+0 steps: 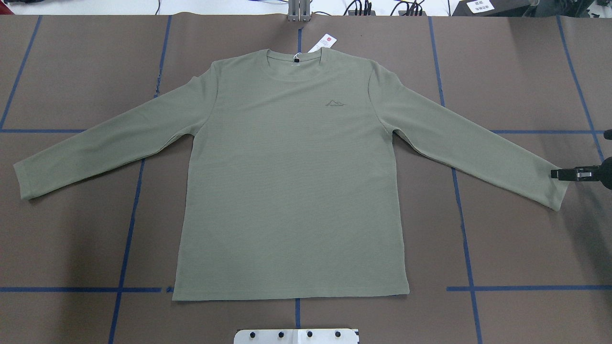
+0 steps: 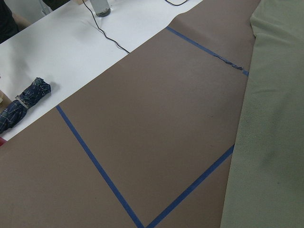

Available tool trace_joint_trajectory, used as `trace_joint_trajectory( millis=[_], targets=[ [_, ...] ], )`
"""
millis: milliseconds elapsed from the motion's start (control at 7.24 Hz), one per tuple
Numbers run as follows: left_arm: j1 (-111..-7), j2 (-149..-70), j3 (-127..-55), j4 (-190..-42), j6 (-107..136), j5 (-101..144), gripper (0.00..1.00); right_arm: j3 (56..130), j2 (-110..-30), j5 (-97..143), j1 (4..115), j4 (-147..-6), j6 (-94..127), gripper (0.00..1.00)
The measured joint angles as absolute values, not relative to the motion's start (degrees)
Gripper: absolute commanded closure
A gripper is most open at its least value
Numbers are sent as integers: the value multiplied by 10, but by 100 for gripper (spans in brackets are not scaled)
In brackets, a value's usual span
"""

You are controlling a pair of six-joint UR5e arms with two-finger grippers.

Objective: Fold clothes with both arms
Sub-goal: 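Grasp the sleeve cuff nearest the right gripper with the right gripper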

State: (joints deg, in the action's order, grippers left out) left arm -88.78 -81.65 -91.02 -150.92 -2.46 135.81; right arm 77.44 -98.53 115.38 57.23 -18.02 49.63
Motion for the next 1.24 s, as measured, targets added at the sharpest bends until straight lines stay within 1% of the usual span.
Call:
trace_joint_trajectory(
  millis=[138, 828, 966, 1105, 1243],
  targets=[
    [-888, -817, -909, -1509, -25, 1358, 0, 775, -985, 1154, 571, -180, 496, 100],
    [-888, -817, -903, -1510, -25, 1358, 0, 790, -985, 1162, 570, -184, 493, 100],
    [-888, -817, -902, -1510, -25, 1358, 0, 803, -985, 1165, 570, -200, 493, 100],
    [-888, -817, -902, -1510, -25, 1358, 0, 838, -984, 1164, 570, -244, 493, 100],
    [-888, -817, -902, -1509, -25, 1358, 0, 892, -983, 1161, 569, -315, 494, 100]
  ],
)
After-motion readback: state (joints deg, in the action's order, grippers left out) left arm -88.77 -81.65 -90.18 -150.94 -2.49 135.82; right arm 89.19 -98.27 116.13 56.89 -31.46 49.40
